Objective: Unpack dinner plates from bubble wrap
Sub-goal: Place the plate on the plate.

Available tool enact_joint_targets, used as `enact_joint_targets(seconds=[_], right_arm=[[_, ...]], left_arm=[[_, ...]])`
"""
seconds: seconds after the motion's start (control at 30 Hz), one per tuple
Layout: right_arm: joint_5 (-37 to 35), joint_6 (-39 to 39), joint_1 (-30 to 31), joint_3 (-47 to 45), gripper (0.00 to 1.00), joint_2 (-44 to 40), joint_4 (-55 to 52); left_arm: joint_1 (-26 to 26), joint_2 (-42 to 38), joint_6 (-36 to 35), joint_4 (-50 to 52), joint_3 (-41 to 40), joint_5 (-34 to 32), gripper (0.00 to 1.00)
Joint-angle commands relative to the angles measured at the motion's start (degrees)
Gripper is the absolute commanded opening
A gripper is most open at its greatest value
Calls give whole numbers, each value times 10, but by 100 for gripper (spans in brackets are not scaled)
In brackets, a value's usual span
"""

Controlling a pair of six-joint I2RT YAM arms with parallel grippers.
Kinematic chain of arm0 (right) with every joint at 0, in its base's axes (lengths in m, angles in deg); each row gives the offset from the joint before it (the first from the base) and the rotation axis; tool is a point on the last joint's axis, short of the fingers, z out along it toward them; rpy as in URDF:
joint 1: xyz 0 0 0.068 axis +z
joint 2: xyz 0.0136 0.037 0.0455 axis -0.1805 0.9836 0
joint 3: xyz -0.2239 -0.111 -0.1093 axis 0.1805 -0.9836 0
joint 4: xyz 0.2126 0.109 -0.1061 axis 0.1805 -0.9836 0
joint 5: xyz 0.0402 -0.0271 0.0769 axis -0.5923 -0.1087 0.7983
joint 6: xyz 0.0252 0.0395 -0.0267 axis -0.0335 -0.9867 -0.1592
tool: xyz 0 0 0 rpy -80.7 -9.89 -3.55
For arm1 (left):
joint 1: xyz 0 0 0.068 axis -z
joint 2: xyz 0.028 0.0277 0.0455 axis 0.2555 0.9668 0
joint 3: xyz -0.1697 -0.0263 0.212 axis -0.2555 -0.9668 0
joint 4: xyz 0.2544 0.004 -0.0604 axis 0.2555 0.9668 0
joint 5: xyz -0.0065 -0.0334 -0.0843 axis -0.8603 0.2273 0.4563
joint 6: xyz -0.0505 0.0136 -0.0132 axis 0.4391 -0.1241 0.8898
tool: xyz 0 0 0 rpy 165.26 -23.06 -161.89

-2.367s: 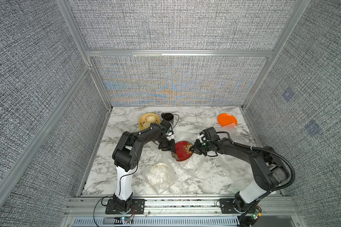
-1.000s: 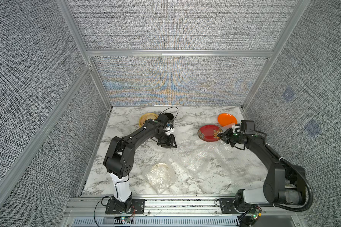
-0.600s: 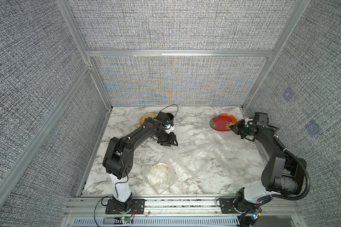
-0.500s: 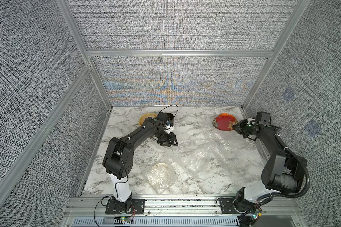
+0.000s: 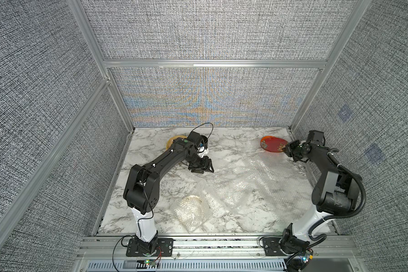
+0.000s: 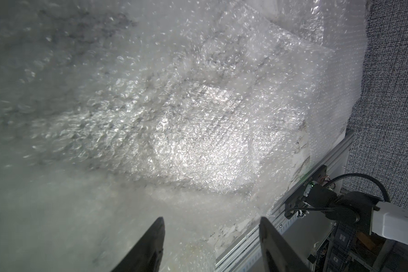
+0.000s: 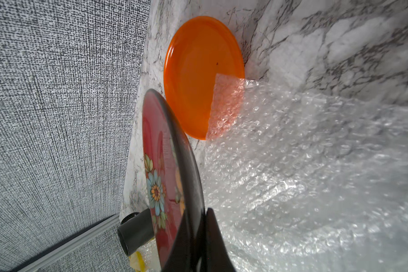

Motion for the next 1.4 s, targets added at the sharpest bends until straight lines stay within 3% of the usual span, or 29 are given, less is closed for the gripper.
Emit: enact_joint_targets(seconds=[0.0, 0.77, 1.37], right_arm=[[5, -19, 1, 11, 4, 15, 42], [0, -87, 3, 88, 3, 146, 110], [-5, -96, 10, 128, 3, 216, 117]], left_arm=[[-1, 2, -14, 27, 12, -11, 65], [-1, 35, -19, 53, 51, -13, 69], [-1, 62, -5, 56, 79, -31, 69]])
